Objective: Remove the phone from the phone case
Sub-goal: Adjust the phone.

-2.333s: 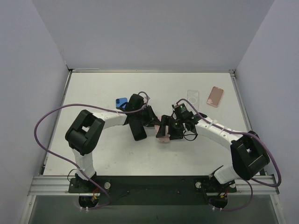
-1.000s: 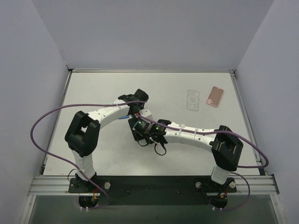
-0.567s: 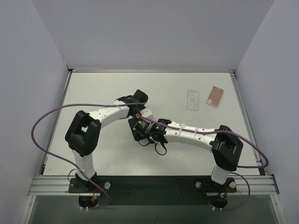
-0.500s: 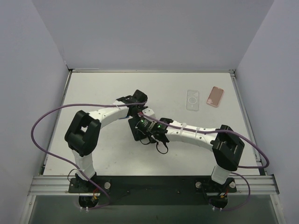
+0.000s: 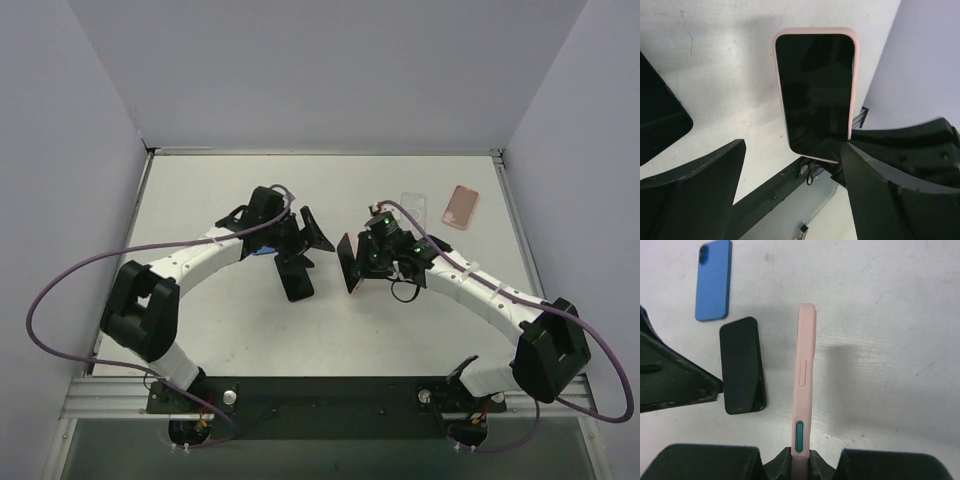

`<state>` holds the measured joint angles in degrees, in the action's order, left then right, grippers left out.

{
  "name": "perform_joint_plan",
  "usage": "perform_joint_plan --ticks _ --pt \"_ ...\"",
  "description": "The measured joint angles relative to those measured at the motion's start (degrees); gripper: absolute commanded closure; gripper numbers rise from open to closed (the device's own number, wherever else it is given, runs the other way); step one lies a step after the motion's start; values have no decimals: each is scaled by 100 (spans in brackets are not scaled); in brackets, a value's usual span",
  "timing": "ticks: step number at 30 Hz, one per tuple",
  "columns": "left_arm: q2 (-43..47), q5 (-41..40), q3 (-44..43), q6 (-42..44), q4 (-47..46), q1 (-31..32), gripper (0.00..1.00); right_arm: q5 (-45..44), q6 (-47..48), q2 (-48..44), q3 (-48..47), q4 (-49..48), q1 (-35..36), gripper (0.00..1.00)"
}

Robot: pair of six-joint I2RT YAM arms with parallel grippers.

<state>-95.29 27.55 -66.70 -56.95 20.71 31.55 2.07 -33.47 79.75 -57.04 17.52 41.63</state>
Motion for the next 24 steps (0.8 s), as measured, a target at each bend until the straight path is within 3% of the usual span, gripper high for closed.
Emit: perform_joint_plan --ticks 5,10,19,24 --pt "682 184 994 -313 -1412 -472 14 1040 -452 -492 481 -623 -831 100" --pt "1110 402 2087 -802 -2973 -680 15 1893 -1005 -822 909 -1379 -1215 100" --pt "179 1316 3010 -2708 -6867 -815 21 3147 -2288 -992 1727 -3305 -1526 100" --pt "-151 1482 3067 -3405 -7989 -802 26 3547 -2892 -892 2002 -4223 -1539 100"
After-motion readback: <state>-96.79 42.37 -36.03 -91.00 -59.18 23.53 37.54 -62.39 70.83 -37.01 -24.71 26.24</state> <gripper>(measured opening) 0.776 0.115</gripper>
